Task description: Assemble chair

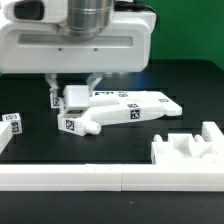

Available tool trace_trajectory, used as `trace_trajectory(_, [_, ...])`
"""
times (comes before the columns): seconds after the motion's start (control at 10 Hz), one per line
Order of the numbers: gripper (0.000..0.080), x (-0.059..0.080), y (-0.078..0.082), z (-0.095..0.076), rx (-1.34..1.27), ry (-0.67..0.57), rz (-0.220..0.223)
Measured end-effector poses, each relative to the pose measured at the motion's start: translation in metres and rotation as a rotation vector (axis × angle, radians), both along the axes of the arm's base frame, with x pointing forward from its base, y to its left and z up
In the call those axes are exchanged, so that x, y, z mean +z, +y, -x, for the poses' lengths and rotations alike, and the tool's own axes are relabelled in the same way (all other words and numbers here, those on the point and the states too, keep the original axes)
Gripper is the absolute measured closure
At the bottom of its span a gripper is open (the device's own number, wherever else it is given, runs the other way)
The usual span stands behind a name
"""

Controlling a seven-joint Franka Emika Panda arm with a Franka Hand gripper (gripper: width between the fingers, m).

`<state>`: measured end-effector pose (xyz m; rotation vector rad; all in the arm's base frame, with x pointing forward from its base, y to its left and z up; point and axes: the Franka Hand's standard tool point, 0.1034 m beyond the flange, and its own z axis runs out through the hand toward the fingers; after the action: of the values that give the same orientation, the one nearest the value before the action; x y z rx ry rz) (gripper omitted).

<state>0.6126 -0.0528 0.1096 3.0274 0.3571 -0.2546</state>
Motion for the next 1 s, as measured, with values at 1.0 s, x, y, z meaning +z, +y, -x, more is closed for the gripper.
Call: trace_trajectory(1.0, [0.052,0.005,0.092,-0.024,-0.048,-0.687,-0.14])
